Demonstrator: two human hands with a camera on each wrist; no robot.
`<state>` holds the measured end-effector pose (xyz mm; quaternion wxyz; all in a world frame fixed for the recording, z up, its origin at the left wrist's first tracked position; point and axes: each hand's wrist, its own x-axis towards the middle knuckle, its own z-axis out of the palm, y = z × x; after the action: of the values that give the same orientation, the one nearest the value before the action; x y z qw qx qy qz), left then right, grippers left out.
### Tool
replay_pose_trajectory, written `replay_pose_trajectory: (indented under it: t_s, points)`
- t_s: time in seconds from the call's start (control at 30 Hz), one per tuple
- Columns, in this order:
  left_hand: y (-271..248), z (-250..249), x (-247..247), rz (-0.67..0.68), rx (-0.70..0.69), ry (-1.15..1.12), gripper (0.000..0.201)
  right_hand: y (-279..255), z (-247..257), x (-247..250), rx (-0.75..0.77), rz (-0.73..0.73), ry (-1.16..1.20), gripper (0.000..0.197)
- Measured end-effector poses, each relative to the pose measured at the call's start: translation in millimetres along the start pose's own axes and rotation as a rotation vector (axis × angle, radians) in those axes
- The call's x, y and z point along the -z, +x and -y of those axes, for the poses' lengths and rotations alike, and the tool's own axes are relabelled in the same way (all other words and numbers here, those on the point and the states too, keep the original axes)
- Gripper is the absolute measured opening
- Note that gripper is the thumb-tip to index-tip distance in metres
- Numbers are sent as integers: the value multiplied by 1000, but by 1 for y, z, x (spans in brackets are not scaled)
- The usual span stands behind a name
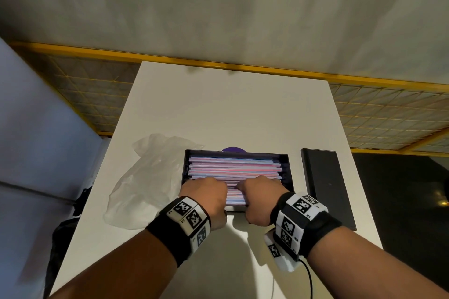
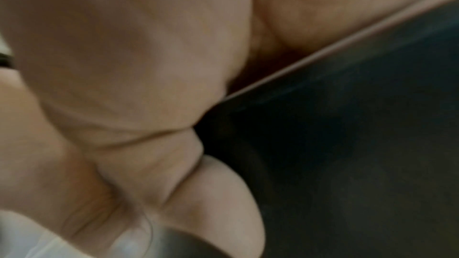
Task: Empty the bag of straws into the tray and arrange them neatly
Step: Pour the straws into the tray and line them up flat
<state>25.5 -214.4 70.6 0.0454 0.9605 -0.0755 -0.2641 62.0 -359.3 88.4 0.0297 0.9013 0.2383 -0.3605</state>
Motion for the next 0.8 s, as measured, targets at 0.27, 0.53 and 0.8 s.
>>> replay_pose_trajectory:
  t_s: [0.27, 0.53, 0.8]
  points:
    - [2, 1, 1, 90, -29, -30, 24, -2, -1, 0, -22, 13, -3, 36]
    - [-4, -9, 3, -15, -58, 83, 35, -6, 2, 0, -32, -38, -70, 22]
    - [-5, -5, 1, 9, -36, 73, 28, -10, 1, 0, -58, -32, -70, 22]
